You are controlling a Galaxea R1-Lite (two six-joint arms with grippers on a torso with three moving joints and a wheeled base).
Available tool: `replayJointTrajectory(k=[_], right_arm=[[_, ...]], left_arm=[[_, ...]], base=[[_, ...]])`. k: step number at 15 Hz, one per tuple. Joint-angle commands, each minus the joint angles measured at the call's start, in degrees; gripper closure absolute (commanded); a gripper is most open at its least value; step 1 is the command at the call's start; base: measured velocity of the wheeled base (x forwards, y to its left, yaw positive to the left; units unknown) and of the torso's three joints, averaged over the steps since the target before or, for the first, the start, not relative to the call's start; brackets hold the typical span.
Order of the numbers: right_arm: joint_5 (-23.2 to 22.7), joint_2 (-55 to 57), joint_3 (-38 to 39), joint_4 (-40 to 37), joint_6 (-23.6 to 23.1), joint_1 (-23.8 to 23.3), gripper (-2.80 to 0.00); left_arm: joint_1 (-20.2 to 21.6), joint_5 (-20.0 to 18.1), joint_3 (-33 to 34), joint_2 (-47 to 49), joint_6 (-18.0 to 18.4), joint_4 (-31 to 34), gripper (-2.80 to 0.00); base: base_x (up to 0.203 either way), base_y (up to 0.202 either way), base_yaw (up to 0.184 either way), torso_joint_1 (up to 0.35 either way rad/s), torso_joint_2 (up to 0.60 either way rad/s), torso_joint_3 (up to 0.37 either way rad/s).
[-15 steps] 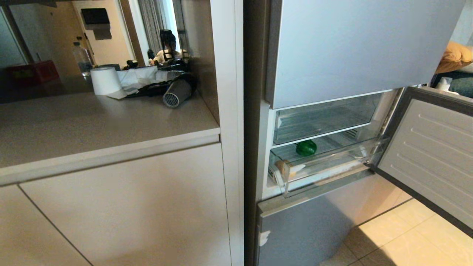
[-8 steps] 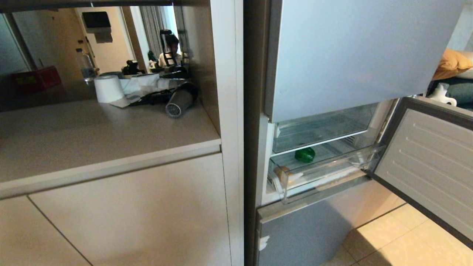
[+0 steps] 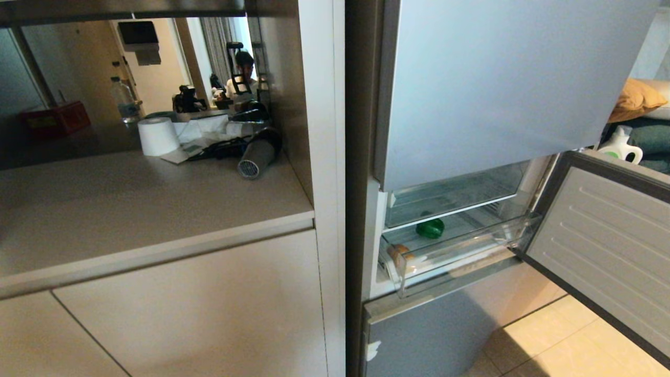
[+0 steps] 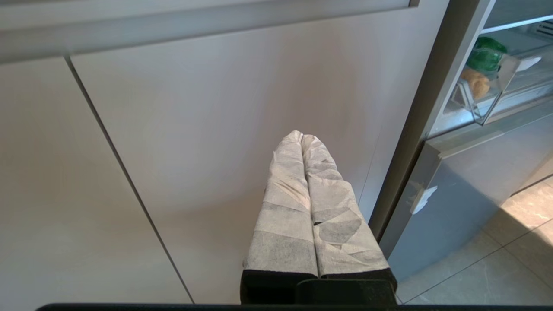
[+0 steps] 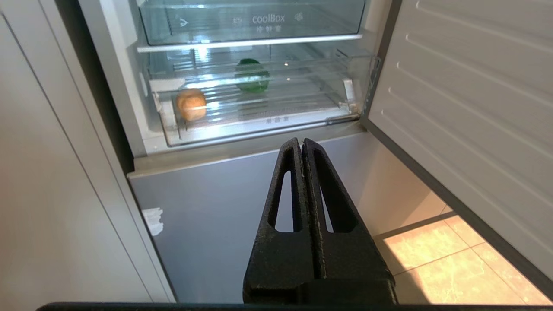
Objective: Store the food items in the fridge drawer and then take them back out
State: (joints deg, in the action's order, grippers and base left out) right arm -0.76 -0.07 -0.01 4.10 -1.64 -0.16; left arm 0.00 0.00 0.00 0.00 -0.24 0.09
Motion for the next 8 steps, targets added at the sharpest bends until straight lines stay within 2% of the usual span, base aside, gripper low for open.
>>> replayJointTrajectory(k=[1, 8], right_arm=[[0.0, 0.0, 1.6, 0.0, -0.1, 0.0, 0.00], [0.0, 0.0, 1.5, 0.0, 0.4, 0.0, 0.00]], left_arm=[[0.0, 0.0, 0.0, 0.0, 0.0, 0.0, 0.00], [0.0, 0.0, 0.0, 0.0, 0.0, 0.0, 0.00]], base=[[0.000, 0.000, 0.000, 0.141, -0.30, -0.162], [0.000, 0.000, 0.000, 0.093, -0.20, -0.105]])
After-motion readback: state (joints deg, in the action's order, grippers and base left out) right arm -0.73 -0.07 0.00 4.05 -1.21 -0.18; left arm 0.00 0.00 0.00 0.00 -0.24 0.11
